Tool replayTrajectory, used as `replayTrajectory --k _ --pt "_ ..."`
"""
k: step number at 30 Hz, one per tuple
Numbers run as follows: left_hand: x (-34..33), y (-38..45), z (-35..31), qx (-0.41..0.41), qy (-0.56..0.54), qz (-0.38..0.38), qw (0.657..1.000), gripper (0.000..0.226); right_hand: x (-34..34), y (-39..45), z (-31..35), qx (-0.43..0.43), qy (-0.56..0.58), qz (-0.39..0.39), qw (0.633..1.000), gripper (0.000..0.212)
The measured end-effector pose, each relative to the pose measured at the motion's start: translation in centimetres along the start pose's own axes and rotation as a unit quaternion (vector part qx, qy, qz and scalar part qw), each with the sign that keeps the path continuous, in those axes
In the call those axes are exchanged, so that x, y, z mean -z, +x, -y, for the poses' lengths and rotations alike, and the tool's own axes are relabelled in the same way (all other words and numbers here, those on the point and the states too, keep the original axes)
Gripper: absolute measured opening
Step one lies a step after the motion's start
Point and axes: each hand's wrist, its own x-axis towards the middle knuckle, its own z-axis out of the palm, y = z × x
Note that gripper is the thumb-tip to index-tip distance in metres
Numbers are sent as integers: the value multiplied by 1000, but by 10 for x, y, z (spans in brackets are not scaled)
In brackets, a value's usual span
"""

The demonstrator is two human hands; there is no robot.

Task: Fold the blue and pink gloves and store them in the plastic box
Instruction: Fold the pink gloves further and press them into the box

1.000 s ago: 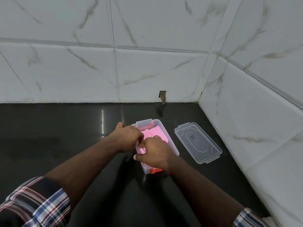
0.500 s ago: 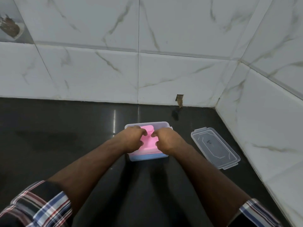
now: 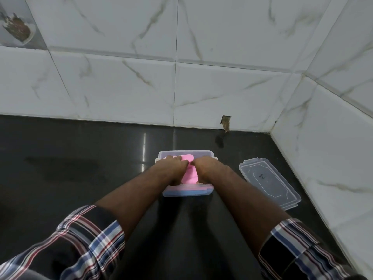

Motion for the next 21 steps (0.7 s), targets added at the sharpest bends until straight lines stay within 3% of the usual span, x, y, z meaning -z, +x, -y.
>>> replayTrajectory --k 10,17,19,21 --pt "-3 7 -4 -8 36 -19 999 67 -6 6 -1 -6 17 12 1000 60" --pt "2 7 -1 -6 -1 -18 1000 60 -4 -1 -1 -7 26 -5 1000 52" --pt "9 4 -4 -8 -20 -39 999 53 -1 -10 -3 -15 56 -35 998 49" --pt "16 1 -15 -15 -56 -116 992 41 -3 -23 -14 -9 125 -123 985 40"
